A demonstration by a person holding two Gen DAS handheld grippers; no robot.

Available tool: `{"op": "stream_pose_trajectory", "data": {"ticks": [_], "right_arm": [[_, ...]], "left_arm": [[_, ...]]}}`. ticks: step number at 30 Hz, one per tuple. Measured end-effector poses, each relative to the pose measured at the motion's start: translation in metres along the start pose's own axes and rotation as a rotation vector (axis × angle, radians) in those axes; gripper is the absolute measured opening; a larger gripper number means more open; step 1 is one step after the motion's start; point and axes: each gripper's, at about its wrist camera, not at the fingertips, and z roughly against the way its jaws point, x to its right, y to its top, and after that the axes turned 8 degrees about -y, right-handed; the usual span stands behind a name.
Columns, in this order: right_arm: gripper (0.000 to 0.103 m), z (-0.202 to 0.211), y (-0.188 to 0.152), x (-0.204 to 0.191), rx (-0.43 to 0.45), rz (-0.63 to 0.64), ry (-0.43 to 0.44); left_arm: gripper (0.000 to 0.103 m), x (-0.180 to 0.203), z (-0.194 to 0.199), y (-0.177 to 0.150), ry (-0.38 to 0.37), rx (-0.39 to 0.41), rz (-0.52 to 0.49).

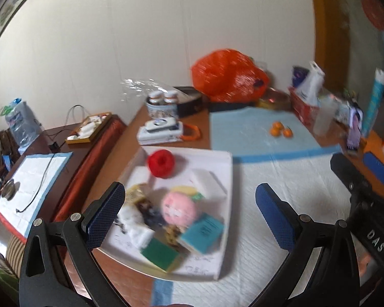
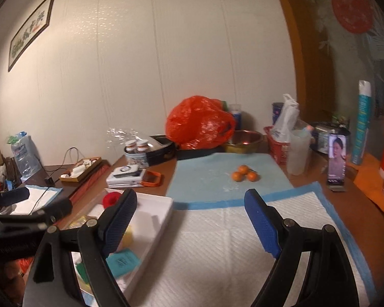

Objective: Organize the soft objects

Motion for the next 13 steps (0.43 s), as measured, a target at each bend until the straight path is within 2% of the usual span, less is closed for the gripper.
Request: {"op": "stream_pose_trajectory", "data": {"ticks": [4, 7, 13], "right_arm": [[0.086, -0.006, -0.015, 0.047, -0.078, -0.063, -0.066], [0.086, -0.011, -0.026, 0.100, -0.158, -0.146, -0.138], [0.086, 0.000, -0.040, 0.189, -0.193, -0.273, -0.292]], "left_arm": [[0.103, 0.052, -0.020, -0.013, -0.079, -0.093, -0.051], [0.103, 0.089, -0.031, -0.017, -0.120, -0.129, -0.101], [0.103, 0.152, -0.057, -0.021, -0.223, -0.219, -0.129]]}}
